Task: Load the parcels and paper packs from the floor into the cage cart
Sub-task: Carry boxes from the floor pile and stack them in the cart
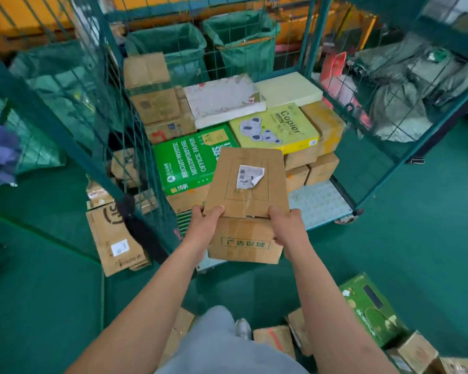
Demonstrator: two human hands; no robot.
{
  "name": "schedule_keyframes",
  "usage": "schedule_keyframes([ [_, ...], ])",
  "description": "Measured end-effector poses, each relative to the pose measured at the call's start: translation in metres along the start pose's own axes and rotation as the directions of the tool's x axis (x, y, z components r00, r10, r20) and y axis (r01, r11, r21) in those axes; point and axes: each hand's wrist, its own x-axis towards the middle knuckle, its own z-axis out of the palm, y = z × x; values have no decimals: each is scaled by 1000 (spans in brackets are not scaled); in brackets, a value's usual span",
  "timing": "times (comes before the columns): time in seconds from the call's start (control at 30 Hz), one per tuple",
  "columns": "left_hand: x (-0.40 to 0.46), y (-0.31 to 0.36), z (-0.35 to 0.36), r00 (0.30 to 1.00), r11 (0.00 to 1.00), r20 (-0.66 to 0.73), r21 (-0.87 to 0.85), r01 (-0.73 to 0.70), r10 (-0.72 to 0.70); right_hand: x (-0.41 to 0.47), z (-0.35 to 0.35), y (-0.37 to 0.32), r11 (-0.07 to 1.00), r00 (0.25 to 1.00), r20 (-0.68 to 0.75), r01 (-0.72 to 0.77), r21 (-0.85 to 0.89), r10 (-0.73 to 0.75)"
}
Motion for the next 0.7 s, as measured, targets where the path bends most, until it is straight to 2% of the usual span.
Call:
schedule_keyframes([
  [0.2, 72, 54, 29, 999, 999, 11, -5, -37, 37, 71, -1, -57, 1000, 1000, -25, 6, 7, -6],
  [0.5, 223, 154, 76, 997, 993, 42, -106, -58, 63, 214, 10, -181, 987, 992, -72, 98, -128, -108],
  [0.7, 306, 225, 98, 998, 982, 31, -185, -46, 53, 306, 22, -261, 982, 990, -91, 96, -160, -111],
])
